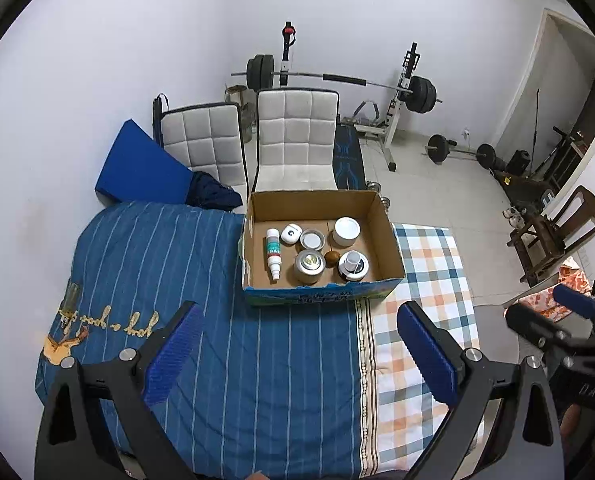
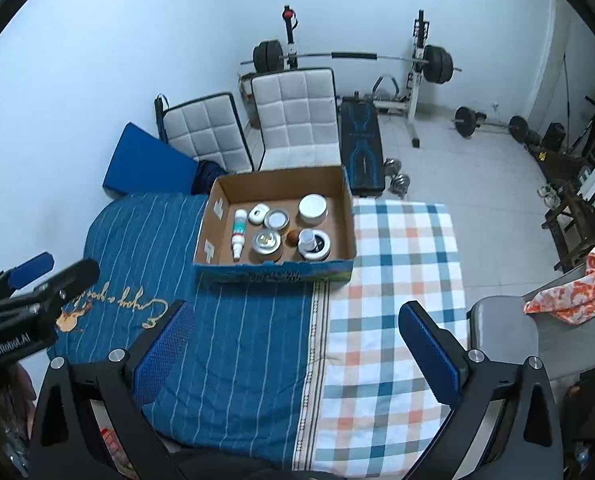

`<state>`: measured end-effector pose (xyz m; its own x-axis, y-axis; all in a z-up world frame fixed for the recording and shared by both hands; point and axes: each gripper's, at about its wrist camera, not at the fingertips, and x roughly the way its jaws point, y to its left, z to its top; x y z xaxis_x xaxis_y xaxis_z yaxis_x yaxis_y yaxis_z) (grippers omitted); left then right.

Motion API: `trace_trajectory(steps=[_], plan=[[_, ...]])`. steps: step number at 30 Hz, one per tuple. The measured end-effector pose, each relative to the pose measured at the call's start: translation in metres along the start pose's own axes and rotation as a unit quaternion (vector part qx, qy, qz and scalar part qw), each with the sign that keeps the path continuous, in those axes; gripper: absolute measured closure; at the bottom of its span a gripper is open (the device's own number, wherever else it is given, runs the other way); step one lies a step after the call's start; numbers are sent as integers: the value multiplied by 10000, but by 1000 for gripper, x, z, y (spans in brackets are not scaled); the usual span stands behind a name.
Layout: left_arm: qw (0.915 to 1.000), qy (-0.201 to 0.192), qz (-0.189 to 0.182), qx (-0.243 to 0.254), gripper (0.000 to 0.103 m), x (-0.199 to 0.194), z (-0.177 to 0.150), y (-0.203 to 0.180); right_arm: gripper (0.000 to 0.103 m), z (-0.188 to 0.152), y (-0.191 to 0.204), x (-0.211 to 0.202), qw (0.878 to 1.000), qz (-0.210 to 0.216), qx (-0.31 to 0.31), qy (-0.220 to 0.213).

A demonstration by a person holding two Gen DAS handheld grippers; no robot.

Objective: Organize rigid objects

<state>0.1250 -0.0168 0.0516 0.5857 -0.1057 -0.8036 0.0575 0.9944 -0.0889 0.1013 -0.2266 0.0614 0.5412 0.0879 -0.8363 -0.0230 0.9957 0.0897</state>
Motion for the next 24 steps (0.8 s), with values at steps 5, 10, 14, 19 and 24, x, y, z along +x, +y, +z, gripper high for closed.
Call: trace_trajectory(steps=[5,10,14,19,24], plan=[[9999,-95,2,-122,4,0,0,1,0,5,-2,-8,9999,-89,-13,-120],[9998,-163,130,-70,4,-1,-2,-1,0,6,-3,-6,9999,-118,0,-85],[9998,-174,97,-40,4,-2,-2,-3,0,7,-3,-4,9997,-180,28,-136],[9997,-220,76,-22,4,-5,-2,-3,0,8,-3,-6,9995,-228,34,-224],[9994,-308,126,-5,4,-9,-1,-4,0,9,-4,-9,9992,-264,40,-300]])
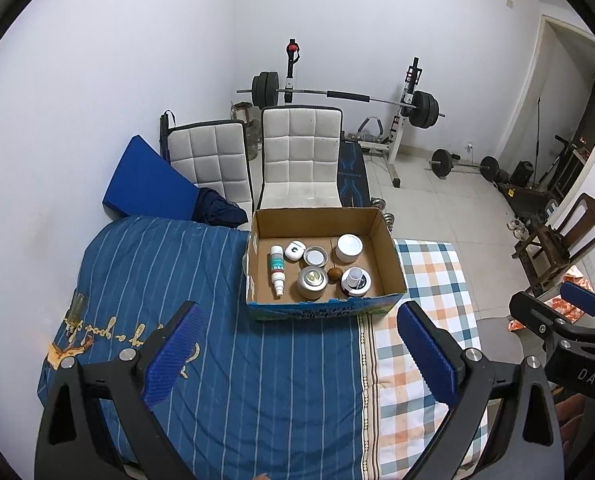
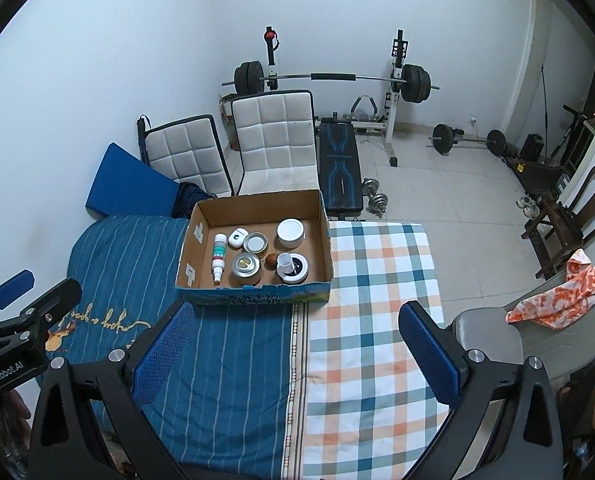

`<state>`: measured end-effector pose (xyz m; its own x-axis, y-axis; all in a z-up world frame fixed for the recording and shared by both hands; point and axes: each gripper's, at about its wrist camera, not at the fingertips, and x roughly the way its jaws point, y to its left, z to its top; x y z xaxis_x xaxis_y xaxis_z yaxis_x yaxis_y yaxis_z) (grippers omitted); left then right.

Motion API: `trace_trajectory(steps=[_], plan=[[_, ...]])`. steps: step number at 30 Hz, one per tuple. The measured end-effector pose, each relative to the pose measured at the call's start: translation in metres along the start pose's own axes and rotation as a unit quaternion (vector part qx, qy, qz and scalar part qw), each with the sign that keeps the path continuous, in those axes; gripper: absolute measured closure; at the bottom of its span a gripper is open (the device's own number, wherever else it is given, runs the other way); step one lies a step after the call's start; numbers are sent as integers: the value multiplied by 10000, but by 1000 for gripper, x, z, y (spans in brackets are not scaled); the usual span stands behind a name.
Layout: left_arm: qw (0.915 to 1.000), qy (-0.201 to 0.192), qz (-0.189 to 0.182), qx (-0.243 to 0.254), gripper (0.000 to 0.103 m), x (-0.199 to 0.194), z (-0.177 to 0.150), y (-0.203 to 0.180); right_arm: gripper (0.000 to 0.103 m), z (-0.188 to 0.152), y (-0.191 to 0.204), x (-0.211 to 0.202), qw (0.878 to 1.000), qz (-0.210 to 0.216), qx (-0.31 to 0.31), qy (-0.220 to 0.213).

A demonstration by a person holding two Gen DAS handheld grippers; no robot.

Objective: Organize rigid objects

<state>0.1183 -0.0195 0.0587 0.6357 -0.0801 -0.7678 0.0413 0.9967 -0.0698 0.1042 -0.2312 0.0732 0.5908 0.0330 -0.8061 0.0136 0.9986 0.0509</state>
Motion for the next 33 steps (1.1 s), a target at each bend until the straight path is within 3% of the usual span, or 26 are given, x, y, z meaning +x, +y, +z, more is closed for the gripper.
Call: trace_trajectory(steps=[33], plan=[[10000,-49,55,43,4,-4,3,-4,0,2,2,-7,9998,-48,-71,-194]])
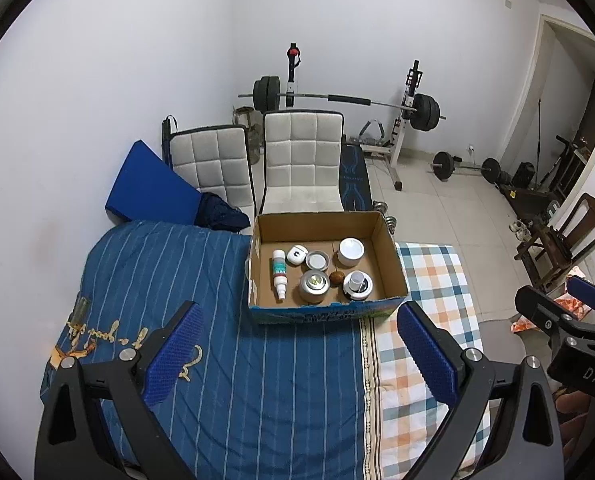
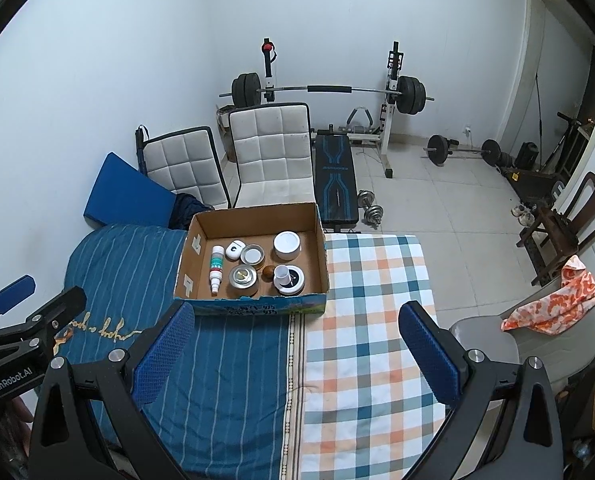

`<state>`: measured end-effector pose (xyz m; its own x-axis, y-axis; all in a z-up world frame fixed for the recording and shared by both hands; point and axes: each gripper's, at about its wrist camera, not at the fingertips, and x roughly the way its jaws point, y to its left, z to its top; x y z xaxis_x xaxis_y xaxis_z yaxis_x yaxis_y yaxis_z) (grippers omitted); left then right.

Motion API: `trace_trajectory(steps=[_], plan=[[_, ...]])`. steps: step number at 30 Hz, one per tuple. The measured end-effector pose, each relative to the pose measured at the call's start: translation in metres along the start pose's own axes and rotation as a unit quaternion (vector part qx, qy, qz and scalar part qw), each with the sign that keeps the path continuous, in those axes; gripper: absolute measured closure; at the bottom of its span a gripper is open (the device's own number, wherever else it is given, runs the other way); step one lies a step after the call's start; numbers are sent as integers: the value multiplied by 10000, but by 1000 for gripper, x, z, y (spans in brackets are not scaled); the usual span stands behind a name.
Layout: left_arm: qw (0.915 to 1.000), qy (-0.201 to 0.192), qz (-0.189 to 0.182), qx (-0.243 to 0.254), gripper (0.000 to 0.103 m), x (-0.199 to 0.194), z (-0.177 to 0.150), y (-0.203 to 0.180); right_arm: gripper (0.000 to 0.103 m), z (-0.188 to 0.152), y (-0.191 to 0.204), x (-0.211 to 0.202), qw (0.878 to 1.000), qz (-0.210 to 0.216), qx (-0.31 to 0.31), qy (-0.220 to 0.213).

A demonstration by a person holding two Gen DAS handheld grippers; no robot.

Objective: Organize rigid objects

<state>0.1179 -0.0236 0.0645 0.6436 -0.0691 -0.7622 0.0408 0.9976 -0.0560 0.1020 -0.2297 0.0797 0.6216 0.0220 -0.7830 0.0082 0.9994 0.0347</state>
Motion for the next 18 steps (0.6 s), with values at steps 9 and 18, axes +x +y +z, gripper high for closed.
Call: trace_trajectory(steps=[9,18], plan=[[10000,-36,-15,-39,4,-3,6,-2,0,3,-2,-2,10000,-12,-17,-42],[9999,-127,-42,-68,4,-9,8,0,0,3,-2,-2,10000,-5,-29,-45]])
